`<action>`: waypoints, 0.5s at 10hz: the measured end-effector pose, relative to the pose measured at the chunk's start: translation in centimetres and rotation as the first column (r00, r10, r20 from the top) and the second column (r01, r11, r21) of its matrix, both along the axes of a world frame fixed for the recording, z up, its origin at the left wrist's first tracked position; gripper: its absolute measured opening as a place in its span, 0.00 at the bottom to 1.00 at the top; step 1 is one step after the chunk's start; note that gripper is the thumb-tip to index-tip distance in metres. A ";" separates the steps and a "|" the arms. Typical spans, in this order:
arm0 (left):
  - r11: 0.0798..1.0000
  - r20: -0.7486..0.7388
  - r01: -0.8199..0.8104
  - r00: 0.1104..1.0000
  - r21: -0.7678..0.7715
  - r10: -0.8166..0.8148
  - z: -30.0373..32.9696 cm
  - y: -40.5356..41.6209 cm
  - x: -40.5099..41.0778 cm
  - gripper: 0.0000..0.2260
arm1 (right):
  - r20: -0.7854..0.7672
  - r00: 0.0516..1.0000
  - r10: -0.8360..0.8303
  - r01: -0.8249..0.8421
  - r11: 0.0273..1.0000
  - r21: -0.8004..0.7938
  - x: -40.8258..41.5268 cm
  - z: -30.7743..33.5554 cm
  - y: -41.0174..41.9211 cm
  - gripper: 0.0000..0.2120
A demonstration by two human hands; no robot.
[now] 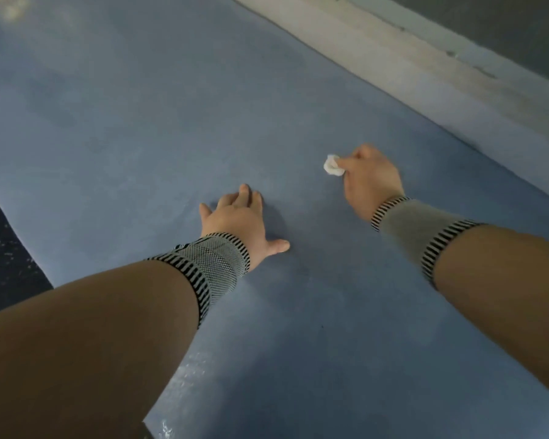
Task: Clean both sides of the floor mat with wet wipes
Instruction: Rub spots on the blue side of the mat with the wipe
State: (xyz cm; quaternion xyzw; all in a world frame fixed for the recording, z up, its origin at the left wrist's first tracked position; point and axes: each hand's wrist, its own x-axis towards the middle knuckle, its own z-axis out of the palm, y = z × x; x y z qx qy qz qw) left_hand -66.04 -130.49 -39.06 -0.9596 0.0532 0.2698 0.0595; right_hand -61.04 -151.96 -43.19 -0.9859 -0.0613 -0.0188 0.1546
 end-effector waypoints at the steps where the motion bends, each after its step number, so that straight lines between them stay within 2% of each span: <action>1: 0.999 0.011 0.011 1.000 -0.038 -0.011 0.0 0.7 -0.1 0.48 | -0.046 0.999 -0.009 0.018 0.981 0.191 0.3 -0.5 4.1 0.08; 2: 0.996 -0.028 0.036 0.999 -0.087 -0.038 0.2 1.7 0.2 0.47 | -0.184 0.954 0.237 -0.162 0.924 0.347 -1.8 0.1 8.5 0.21; 3: 0.990 -0.038 0.065 0.997 -0.121 -0.070 0.0 2.6 0.3 0.47 | -0.088 0.933 0.348 -0.346 0.937 0.035 -2.0 0.4 4.5 0.24; 4: 0.989 -0.041 0.057 0.997 -0.138 -0.064 -0.2 2.6 0.4 0.47 | -0.047 0.998 0.052 -0.052 0.999 -0.010 -0.1 0.5 2.9 0.13; 5: 0.990 -0.034 0.067 0.997 -0.123 -0.072 0.1 2.2 0.4 0.47 | -0.069 0.997 -0.019 0.023 0.998 0.067 -0.2 1.0 7.1 0.13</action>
